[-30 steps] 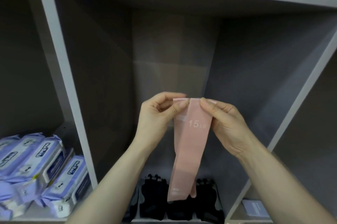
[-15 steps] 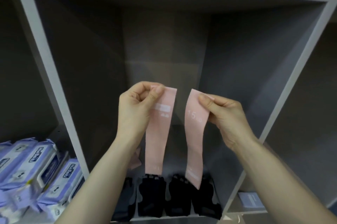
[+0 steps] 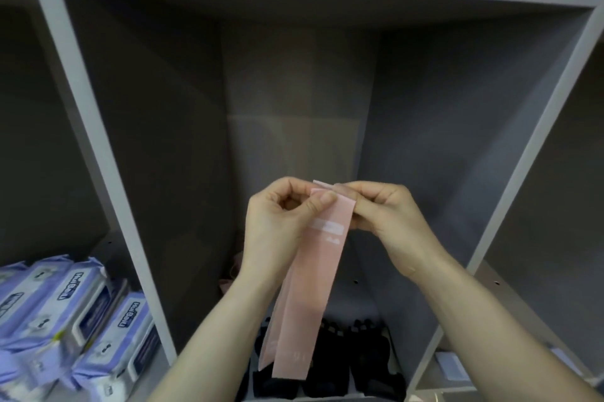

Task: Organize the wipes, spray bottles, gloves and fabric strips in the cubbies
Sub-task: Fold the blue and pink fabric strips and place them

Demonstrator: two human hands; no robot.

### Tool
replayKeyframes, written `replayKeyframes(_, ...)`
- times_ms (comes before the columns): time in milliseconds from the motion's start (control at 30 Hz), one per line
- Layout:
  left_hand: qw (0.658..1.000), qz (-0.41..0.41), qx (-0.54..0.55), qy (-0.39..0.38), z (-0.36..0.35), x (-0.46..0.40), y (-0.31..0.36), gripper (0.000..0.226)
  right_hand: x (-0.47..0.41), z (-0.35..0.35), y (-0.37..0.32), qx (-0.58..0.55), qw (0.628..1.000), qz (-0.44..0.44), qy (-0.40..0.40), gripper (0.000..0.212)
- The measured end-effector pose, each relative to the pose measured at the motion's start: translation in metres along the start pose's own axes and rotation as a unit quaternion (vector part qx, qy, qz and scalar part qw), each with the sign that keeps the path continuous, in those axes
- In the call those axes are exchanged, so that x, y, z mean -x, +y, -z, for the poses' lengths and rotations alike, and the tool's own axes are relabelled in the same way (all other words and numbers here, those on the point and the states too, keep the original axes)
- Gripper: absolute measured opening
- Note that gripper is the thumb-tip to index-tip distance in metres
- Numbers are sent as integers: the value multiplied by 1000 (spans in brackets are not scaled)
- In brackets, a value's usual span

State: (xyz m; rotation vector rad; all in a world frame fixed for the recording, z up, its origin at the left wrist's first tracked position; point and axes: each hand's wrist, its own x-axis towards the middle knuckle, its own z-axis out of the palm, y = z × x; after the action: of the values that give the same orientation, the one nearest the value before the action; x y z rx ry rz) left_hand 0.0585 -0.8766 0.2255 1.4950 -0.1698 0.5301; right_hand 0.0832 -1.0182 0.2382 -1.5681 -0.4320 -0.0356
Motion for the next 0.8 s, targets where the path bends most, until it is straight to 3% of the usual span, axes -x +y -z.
replayKeyframes(100, 1000, -8, -10, 1, 1, 1, -1, 9, -1, 3, 0, -13, 1000, -13, -20, 31)
replayKeyframes(300, 999, -21, -43, 2, 1, 1, -5, 26, 2, 6, -4, 1, 999, -14, -29, 26)
replayKeyframes(467, 1000, 13, -22, 5, -3, 3, -4, 13, 5, 6, -3, 10, 999, -9, -31, 25)
replayKeyframes(667, 998, 52, 22, 32, -3, 5, -11, 14, 12, 4, -6, 52, 996, 17, -75, 26)
replayKeyframes(800, 999, 24, 21, 23, -2, 6, -13, 15, 14, 1, -5, 61, 996, 43, -55, 18)
